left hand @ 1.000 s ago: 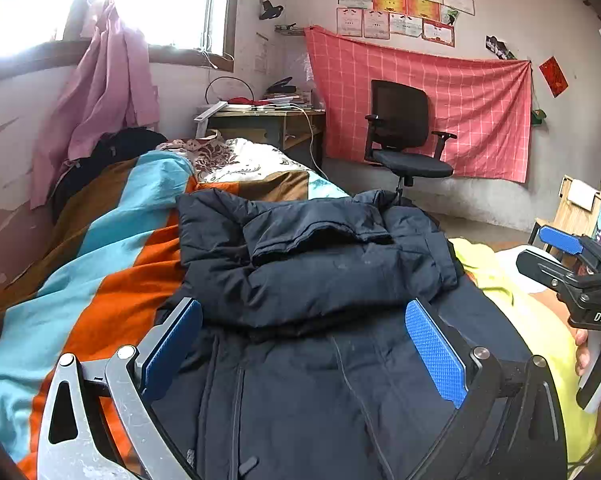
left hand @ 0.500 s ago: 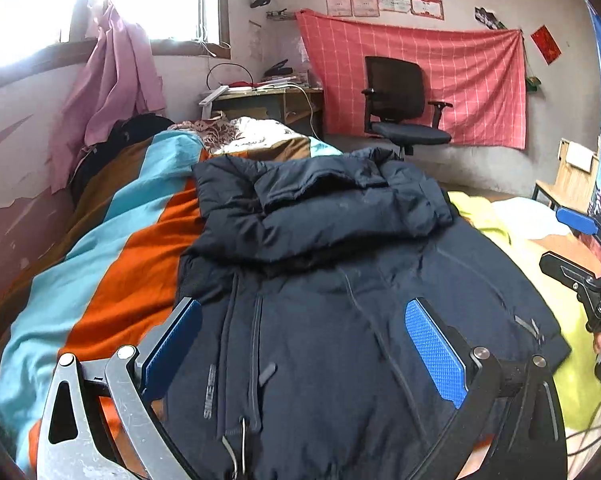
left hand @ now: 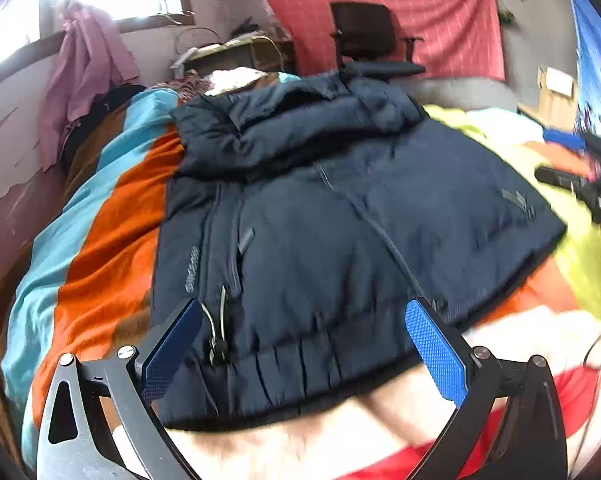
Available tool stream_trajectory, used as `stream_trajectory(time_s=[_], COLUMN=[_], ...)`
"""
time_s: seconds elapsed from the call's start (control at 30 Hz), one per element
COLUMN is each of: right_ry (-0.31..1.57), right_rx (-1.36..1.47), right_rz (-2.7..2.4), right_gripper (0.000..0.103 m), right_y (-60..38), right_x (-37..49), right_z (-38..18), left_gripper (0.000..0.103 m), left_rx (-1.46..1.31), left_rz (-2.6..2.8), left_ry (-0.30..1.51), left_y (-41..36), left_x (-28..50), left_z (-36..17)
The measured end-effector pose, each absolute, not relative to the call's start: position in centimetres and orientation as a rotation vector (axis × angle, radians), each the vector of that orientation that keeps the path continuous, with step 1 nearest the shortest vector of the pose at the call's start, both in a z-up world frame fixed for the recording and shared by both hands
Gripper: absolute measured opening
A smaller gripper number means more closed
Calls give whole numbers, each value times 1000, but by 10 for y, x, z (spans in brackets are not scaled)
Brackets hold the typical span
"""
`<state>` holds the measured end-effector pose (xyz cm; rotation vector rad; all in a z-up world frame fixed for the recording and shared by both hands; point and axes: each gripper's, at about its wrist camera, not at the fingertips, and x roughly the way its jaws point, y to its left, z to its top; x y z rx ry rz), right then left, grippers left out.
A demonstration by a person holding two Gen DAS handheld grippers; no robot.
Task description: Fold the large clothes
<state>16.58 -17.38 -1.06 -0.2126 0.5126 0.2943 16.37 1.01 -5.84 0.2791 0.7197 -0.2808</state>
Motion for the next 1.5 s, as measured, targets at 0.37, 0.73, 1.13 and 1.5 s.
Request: stream_trajectory(time_s=[0.37, 0.73, 1.13, 1.5], right_ry=[580, 802, 917, 853], right_rx=[-252, -415, -562, -633], right_rz=[338, 502, 446, 320], right_gripper=[103, 103, 103, 102], right_y=[-180, -144, -131, -126], right_x=[151, 153, 154, 162], right_z=[-34, -79, -116, -120], left_gripper=[100, 100, 100, 100], left_rx=[412, 509, 482, 567], left_rz=[-249, -236, -165, -33], left_ry=[828, 875, 838, 753], left_y=[11, 8, 0, -9], left_x=[156, 156, 160, 155], left_z=[-100, -129, -139, -150])
